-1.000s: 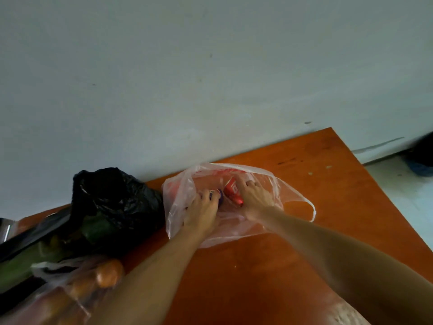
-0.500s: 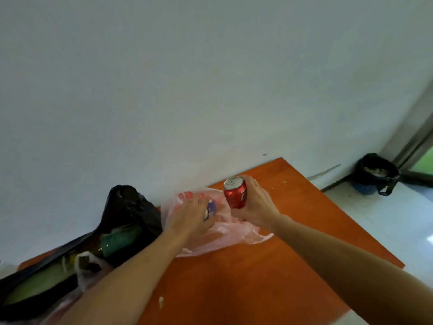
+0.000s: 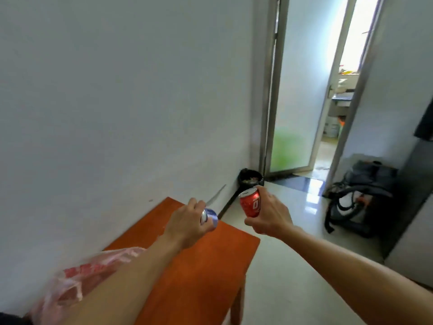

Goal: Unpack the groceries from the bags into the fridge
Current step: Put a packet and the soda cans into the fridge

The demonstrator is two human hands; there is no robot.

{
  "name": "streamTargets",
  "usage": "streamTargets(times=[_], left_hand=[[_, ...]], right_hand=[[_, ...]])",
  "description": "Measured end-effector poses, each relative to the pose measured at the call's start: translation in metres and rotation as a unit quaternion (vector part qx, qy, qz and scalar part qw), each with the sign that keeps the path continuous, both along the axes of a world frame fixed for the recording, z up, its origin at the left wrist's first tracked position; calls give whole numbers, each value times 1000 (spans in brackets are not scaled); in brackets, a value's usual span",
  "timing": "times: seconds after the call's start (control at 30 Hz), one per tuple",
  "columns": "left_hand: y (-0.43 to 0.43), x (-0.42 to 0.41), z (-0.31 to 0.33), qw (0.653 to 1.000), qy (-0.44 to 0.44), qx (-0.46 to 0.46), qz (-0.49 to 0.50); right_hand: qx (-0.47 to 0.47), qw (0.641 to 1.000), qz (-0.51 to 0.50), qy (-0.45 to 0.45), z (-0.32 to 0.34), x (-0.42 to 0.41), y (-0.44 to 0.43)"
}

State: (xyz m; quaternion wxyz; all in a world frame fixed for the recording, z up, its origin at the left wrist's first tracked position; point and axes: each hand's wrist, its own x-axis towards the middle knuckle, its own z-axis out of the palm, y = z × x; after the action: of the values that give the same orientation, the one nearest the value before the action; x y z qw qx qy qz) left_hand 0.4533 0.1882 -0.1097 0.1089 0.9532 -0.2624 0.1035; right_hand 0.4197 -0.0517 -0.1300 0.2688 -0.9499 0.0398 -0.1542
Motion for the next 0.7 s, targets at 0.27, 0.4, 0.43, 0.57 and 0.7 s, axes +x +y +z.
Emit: streamTargets(times=[0.27, 0.4, 0.43, 0.57, 0.7], left_hand=[[-303, -50, 2, 983, 14, -56, -173], [-430, -89, 2, 963, 13, -77, -259], [-460, -98, 3, 956, 8, -75, -284], [-571, -127, 6, 928, 5, -81, -364], [-682, -146, 7, 898, 8, -79, -432]], right_hand=[[-3, 981, -195, 0, 15, -139, -273], [-4, 958, -285, 11, 20, -213, -377], [-4, 952, -306, 11, 21, -230, -399], [-11, 923, -386, 3, 19, -289, -480], [-21, 891, -453, 12, 22, -335, -554]])
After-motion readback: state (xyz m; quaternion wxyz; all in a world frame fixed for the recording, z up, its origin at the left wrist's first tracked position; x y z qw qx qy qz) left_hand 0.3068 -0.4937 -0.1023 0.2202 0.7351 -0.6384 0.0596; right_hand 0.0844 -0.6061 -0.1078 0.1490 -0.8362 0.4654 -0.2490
